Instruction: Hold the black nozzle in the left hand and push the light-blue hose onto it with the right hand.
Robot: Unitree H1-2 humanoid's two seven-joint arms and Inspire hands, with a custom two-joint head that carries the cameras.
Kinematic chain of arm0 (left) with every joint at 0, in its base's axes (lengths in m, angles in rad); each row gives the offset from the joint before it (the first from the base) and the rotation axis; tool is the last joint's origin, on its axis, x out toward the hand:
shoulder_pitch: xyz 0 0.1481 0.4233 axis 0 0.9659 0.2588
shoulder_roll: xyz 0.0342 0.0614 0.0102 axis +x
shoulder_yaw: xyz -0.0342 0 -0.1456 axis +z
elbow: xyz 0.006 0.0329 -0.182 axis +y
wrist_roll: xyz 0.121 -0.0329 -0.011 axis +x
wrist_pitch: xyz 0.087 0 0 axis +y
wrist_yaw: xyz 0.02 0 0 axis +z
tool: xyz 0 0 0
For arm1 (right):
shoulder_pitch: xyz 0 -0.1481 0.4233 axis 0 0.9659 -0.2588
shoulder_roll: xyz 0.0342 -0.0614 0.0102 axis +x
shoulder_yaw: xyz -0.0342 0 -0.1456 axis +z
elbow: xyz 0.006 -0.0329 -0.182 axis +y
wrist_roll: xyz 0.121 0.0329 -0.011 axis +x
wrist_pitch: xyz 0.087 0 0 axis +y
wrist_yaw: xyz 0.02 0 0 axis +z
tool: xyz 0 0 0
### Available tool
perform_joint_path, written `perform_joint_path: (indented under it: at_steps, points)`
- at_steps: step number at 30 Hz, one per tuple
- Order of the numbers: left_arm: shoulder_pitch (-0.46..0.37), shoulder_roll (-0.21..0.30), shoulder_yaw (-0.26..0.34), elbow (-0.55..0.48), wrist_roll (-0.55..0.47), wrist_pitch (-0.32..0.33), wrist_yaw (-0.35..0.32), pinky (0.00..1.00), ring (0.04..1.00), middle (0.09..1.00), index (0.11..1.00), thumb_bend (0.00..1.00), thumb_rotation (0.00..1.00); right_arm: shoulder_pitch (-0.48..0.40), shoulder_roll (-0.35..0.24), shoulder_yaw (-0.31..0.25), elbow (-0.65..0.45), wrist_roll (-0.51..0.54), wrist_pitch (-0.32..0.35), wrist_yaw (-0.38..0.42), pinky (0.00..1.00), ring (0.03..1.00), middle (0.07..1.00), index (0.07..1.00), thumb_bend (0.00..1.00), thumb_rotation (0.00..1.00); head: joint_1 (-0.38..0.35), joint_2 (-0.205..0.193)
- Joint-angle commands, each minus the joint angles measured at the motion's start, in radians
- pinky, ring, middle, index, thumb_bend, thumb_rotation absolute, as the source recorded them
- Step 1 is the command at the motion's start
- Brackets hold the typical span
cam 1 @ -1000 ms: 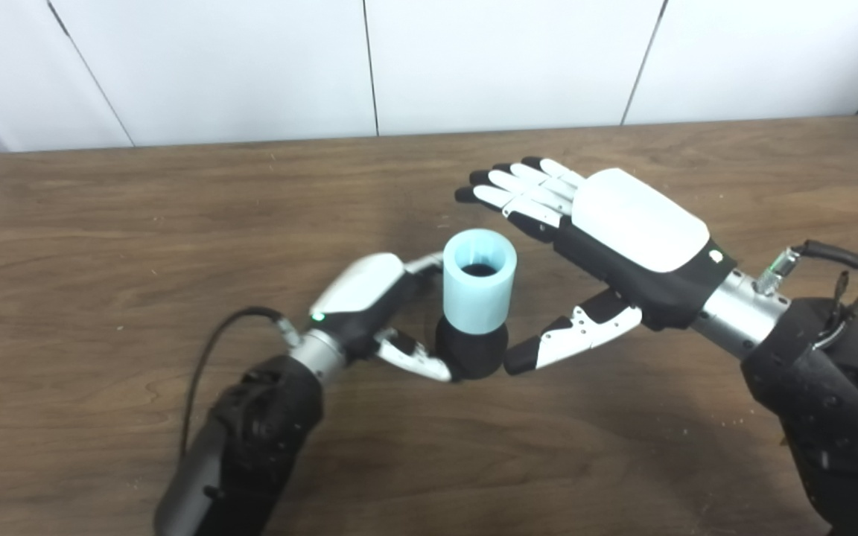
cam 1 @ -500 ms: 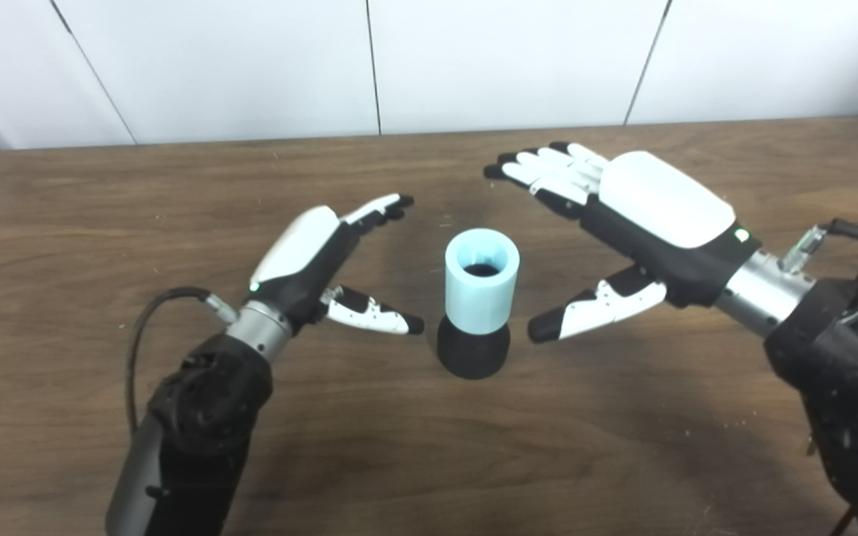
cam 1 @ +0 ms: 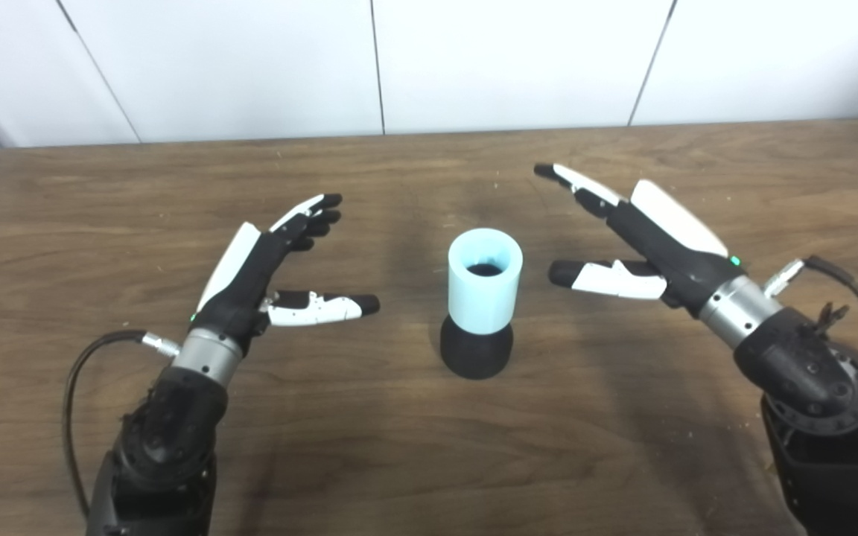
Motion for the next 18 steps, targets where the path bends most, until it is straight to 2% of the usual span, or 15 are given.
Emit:
perform_joint_path:
  at_steps: [1, 5, 8, 12, 15, 18]
  points:
    - [-0.001, -0.007, 0.024, -0.003, -0.026, -0.045, 0.063, 0.84, 0.828, 0.836, 0.812, 0.71, 0.28, -0.001, 0.019, -0.022, 0.016, 0.026, -0.002, -0.068, 0.87, 0.963, 0.989, 0.974, 0.53, 0.97, 0.001, 0.000]
    - [0.024, -0.020, 0.049, 0.033, -0.017, -0.072, 0.145, 0.81, 0.827, 0.832, 0.809, 0.67, 0.29, 0.032, 0.088, -0.057, 0.087, 0.070, -0.007, -0.179, 0.85, 0.944, 0.984, 0.979, 0.46, 0.98, -0.004, -0.001]
    - [0.031, -0.024, 0.058, 0.043, -0.030, -0.073, 0.175, 0.79, 0.824, 0.833, 0.809, 0.66, 0.28, 0.041, 0.121, -0.077, 0.117, 0.103, -0.009, -0.230, 0.85, 0.938, 0.973, 0.978, 0.45, 0.98, -0.004, -0.002]
    - [0.044, -0.024, 0.069, 0.058, -0.049, -0.084, 0.205, 0.79, 0.825, 0.835, 0.809, 0.66, 0.28, 0.049, 0.181, -0.118, 0.143, 0.181, 0.016, -0.291, 0.88, 0.939, 0.961, 0.980, 0.45, 1.00, -0.005, -0.002]
    - [0.051, -0.023, 0.067, 0.063, -0.052, -0.081, 0.218, 0.79, 0.825, 0.836, 0.813, 0.66, 0.32, 0.050, 0.218, -0.143, 0.161, 0.246, 0.029, -0.327, 0.90, 0.952, 0.964, 0.975, 0.45, 1.00, -0.005, -0.002]
    - [0.058, -0.025, 0.070, 0.071, -0.073, -0.078, 0.222, 0.80, 0.826, 0.837, 0.818, 0.66, 0.34, 0.055, 0.237, -0.159, 0.179, 0.308, 0.024, -0.348, 0.93, 0.966, 0.966, 0.973, 0.43, 1.00, -0.004, -0.003]
